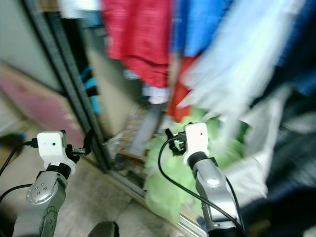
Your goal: Clean up the room
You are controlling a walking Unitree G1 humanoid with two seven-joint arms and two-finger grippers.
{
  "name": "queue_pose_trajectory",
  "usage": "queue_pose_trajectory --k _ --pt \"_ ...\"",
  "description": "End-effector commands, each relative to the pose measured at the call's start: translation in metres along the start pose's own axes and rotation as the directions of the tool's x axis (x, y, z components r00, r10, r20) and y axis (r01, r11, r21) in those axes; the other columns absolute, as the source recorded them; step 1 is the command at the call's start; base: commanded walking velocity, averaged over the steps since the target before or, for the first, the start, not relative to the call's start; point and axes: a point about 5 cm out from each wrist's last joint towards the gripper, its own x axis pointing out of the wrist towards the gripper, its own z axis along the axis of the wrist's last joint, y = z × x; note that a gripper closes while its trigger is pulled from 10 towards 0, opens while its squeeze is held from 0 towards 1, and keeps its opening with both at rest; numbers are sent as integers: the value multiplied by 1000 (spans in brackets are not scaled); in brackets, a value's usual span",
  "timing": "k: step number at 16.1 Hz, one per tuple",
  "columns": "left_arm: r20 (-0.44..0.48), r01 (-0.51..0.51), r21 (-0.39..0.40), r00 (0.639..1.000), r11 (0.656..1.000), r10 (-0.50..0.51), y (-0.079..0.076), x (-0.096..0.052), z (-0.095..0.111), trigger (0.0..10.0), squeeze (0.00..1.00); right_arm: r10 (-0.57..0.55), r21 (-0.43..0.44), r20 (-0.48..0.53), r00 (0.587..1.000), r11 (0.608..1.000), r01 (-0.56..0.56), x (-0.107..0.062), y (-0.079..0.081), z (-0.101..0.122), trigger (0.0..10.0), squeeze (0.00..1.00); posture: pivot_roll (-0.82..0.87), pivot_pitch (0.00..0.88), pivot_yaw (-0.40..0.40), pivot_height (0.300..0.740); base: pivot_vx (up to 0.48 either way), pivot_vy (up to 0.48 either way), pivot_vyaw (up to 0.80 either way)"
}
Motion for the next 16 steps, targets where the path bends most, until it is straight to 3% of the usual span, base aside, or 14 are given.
queue_pose_trajectory --k 1,3,7,11,13,16 --pt "-4 -2 -9 1000 1000 2 -2 2 1 10000 0 76 7 -11 997 997 -76 0 7 2 10000 0 49 0 -22 740 0 0 781" --pt "-10 -5 -13 1000 1000 5 -1 3 1 10000 0 158 10 -32 987 987 -158 1 16 1 10000 0 49 0 -25 740 0 0 781" --pt "4 -58 -38 998 998 58 2 9 7 10000 0 119 -7 -8 993 993 -120 8 9 4 10000 0 57 0 -25 740 0 0 781" --pt "-32 -105 -5 994 994 105 10 11 6 10000 0 -18 -21 12 1000 1000 18 15 -11 8 10000 0 71 0 -42 740 0 0 783" --pt "-4 -109 24 994 994 109 11 13 12 10000 0 -96 -21 20 995 995 97 17 -22 9 10000 0 78 0 -41 740 0 0 781" --pt "-18 -101 43 995 994 102 11 8 8 10000 0 -193 -37 47 980 980 195 18 -35 13 10000 0 75 0 -31 740 0 0 783"
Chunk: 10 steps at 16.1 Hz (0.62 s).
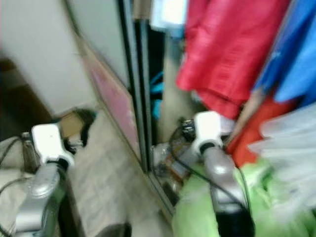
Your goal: Clean up the room
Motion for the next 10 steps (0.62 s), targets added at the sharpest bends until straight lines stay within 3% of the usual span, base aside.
queue_pose_trajectory --k 1,4,6,10 --pt "-19 -4 17 1000 1000 4 5 -4 -3 10000 0 -12 4 13 1000 1000 12 2 3 3 10000 0 68 0 -23 740 0 0 781" --pt "-14 13 55 1000 998 -12 7 -17 -7 10000 0 -72 -29 -7 997 997 72 -7 -2 1 10000 0 55 0 -10 740 0 0 781" --pt "4 -68 81 998 994 68 20 -27 -4 10000 0 -101 -17 9 995 995 102 -13 0 3 10000 0 51 0 -2 740 0 0 609" --pt "25 -135 68 991 989 133 19 -36 -3 10000 0 -111 -26 -16 994 994 110 -22 0 -8 10000 0 78 0 -22 740 0 0 0"
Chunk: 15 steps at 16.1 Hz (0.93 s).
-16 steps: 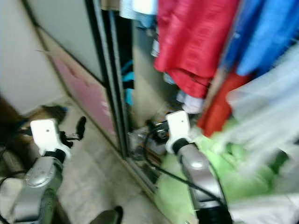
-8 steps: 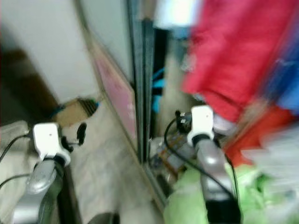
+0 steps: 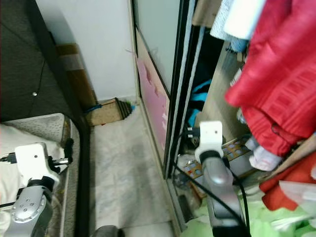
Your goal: Clean up the room
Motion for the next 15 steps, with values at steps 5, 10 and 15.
queue_pose_trajectory --k 5,10,15 --pt "75 7 45 997 999 -11 -3 11 11 10000 0 12 -31 38 999 999 -11 12 -1 9 10000 0 72 0 -26 740 0 0 781" --pt "-21 -164 51 986 985 166 18 37 1 10000 0 -24 -43 35 999 999 25 18 -9 5 10000 0 81 0 -13 740 0 0 781" --pt "44 104 105 993 989 -109 -5 28 8 10000 0 12 -44 63 998 999 -9 23 -4 11 10000 0 81 0 -23 740 0 0 781"
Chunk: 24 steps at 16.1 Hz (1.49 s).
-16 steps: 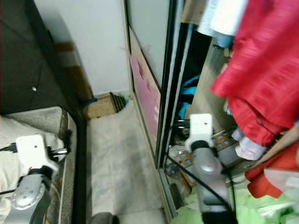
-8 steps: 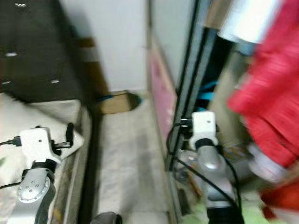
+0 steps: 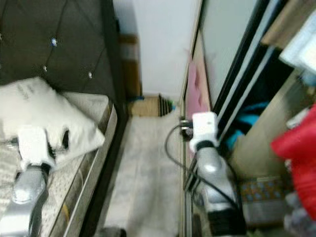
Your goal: Clean up the room
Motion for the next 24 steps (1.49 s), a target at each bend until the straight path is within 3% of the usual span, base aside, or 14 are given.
queue_pose_trajectory --k 1,4,5,6,10,19,21,22,23,24 --pt "34 58 -27 998 998 -57 -10 -7 6 10000 0 -25 -4 -14 1000 1000 25 -3 -11 -4 10000 0 80 0 -26 740 0 0 781" --pt "47 83 -77 996 994 -79 -19 -16 8 10000 0 -3 3 -25 1000 1000 4 -9 -11 -8 10000 0 81 0 -42 740 0 0 779" --pt "70 36 -52 997 998 -33 -17 -16 11 10000 0 6 6 -22 1000 1000 -6 -8 -11 -7 10000 0 82 0 -48 740 0 0 775" --pt "42 23 -84 999 996 -19 -18 -15 10 10000 0 14 11 -18 1000 1000 -14 -6 -11 -6 10000 0 82 0 -51 740 0 0 0" --pt "16 18 -114 1000 993 -17 -19 -11 9 10000 0 22 26 -11 1000 999 -22 -4 -10 -4 10000 0 78 0 -47 740 0 0 0" --pt "34 24 -83 999 996 -21 -22 -6 13 10000 0 27 20 -7 1000 999 -27 -3 -10 -4 10000 0 76 0 -46 740 0 296 0" --pt "36 -13 -100 999 995 17 -22 -6 15 10000 0 72 50 27 997 996 -73 -3 -5 0 10000 0 77 0 -47 740 0 0 0" --pt "8 -4 -125 1000 992 5 -23 -6 13 10000 0 85 12 36 996 996 -85 -4 -3 2 10000 0 76 0 -47 740 0 0 800" --pt "1 52 -199 999 979 -53 -27 -6 14 10000 0 90 9 38 995 996 -90 -3 -2 2 10000 0 76 0 -47 740 0 0 800" --pt "37 78 -195 997 978 -72 -27 -7 16 10000 0 92 19 40 995 996 -92 -3 -1 3 10000 0 76 0 -47 740 0 0 800"
